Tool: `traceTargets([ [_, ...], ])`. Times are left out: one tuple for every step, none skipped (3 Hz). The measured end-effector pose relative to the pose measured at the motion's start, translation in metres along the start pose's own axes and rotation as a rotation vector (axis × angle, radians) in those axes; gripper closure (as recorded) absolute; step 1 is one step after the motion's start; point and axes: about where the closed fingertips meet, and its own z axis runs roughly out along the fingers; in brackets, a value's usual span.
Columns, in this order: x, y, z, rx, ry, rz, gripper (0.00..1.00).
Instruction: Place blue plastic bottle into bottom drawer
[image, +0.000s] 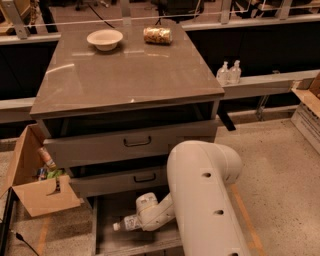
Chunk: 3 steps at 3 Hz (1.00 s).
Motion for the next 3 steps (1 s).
traceTargets([
  [0.003, 0.004, 0.023, -0.031, 0.027, 0.011, 0.53],
  [0.006, 0.01, 0.037, -0.056, 0.044, 0.026, 0.28],
  [0.009, 0.013, 0.041, -0.071, 0.056, 0.03, 0.04],
])
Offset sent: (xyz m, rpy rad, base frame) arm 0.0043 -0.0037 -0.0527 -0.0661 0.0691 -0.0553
